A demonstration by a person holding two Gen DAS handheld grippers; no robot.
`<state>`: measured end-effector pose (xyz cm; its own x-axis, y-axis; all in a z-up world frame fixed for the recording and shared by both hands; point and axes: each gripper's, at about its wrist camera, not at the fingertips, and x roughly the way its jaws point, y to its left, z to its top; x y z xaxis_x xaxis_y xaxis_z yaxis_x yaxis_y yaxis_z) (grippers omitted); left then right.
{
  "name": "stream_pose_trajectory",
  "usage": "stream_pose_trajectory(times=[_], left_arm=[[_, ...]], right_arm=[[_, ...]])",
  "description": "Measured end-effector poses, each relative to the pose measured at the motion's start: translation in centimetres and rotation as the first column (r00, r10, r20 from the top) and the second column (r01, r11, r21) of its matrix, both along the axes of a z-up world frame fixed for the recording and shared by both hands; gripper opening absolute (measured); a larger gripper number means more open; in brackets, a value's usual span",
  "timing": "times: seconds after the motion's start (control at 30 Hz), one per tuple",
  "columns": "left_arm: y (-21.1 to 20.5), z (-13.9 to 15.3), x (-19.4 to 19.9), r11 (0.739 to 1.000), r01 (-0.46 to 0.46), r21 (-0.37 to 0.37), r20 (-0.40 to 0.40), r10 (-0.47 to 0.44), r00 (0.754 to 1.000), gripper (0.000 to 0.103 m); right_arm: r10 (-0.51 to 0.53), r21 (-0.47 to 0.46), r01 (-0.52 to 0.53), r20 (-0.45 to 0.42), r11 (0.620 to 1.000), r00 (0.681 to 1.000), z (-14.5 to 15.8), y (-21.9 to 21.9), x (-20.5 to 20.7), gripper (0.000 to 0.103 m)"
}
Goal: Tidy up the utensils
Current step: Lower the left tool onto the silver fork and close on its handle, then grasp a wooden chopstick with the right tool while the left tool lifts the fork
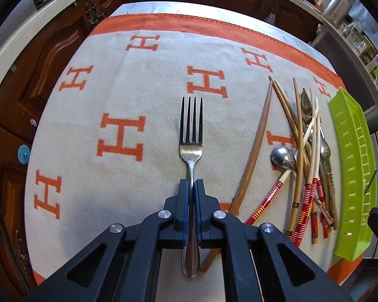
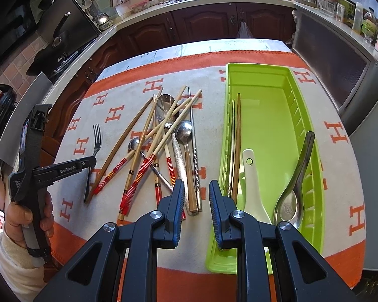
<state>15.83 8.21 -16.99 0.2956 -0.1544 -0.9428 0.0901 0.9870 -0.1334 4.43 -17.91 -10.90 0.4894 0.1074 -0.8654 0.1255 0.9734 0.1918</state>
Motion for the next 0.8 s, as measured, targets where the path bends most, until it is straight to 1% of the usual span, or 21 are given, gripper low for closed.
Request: stream_pose_trajectory(times=[0.07,0.23,0.4,0.5,0.57,0.63,0.8], left_arm=[[0.5,0.5,-0.6,0.999,-0.01,-0.037,0.004,0.01,1.0,0.002],[1.4,2.2,-2.1,0.996,-0.009,-0.09,0.033,0.012,0.999,0.002],[2.1,3.7,-3.6,0.993,-0.005,-0.121,0.064,0.012,0.998,0.002],[3.0,4.5,-4.6,0.99,-0.003,-0.143,0.081,0.015,0.997,0.002],[3.6,4.8,-5.1,0.988,-0.005,-0.151,0.088,0.019,0.996,0.002],[4.3,4.9,-5.4,0.987,-0.009,-0.159,0.093,0.024,0.995,0.002],[5.8,4.7,-5.8,0.981,-0.034,-0.191,0.089,0.052,0.995,0.002]], right_arm=[[0.002,0.0,-0.002,-0.001,1.0,1.0,0.0,0.1,0.1,0.02],[0.033,0.009,-0.033,-0.002,0.999,0.999,-0.1,1.0,0.9,0.02],[0.107,0.07,-0.107,-0.001,0.992,0.994,0.4,3.3,3.4,0.02],[0.168,0.103,-0.167,-0.002,0.981,0.986,0.8,6.0,5.5,0.02],[0.203,0.153,-0.197,-0.025,0.968,0.979,0.5,7.8,7.2,0.02],[0.226,0.183,-0.214,-0.046,0.96,0.973,-0.1,9.4,8.8,0.02],[0.217,0.215,-0.184,-0.145,0.959,0.965,-3.1,12.6,12.7,0.02]])
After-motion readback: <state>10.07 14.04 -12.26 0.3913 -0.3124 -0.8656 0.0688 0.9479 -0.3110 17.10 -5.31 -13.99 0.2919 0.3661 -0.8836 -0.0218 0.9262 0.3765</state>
